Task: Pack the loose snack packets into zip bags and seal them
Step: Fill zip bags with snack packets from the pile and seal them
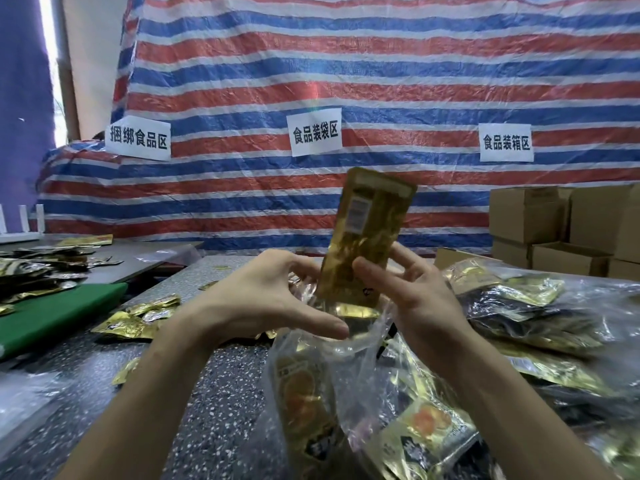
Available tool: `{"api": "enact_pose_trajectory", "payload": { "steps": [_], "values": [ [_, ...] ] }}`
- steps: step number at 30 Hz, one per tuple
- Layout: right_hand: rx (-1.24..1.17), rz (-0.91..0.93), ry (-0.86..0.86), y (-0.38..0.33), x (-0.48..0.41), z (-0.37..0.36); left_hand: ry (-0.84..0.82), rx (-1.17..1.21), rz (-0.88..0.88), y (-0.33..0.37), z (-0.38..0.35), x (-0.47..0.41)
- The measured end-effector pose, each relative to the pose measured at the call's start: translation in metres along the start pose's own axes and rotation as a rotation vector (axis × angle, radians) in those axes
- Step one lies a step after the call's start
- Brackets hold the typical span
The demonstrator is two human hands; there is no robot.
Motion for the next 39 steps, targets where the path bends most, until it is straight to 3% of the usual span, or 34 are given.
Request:
{"api": "enact_pose_trajectory", "payload": {
  "steps": [7,12,15,19,24,29,33,35,39],
  "values": [
    [0.39,0.05,-0.043,0.0,0.004,-0.007,0.038,0.254,0.119,-0.018,0.006,0.006],
    [0.628,-0.173,-0.169,0.012,0.008,0.002,0.001,0.223,0.186,-0.018,0.006,0.008],
    [0.748,-0.216,-0.216,0.006,0.011,0.01,0.022,0.241,0.279,-0.025,0.011,0.009],
    [0.874,-0.081,-0.134,-0.018,0.008,0.018,0.267,0.258,0.3,-0.029,0.034,0.006],
    [0.832,0.019,-0.113,-0.036,0.008,0.016,0.43,0.16,0.202,-0.017,0.051,0.006],
    [0.839,-0.031,-0.389,-0.037,0.025,0.009,0.359,0.2,0.165,-0.02,0.061,0.008],
    [0.821,0.083,-0.292,-0.047,0.016,0.017,0.158,0.359,0.144,-0.024,0.05,0.012],
    [0.792,0.095,-0.277,-0.047,0.015,0.016,0.084,0.309,0.136,-0.028,0.046,0.016],
    [0.751,0.122,-0.231,-0.048,0.01,0.02,0.229,0.22,0.179,-0.043,0.062,0.013]
  ]
}}
Point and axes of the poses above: each hand's wrist, its own x-axis away from the middle knuckle, its own z-axis out of the back of the hand, y = z × x, the point moved 9 cm from there along -x, towards the middle knuckle, and after that the axes turned 13 degrees about y, right-handed, at the moved point
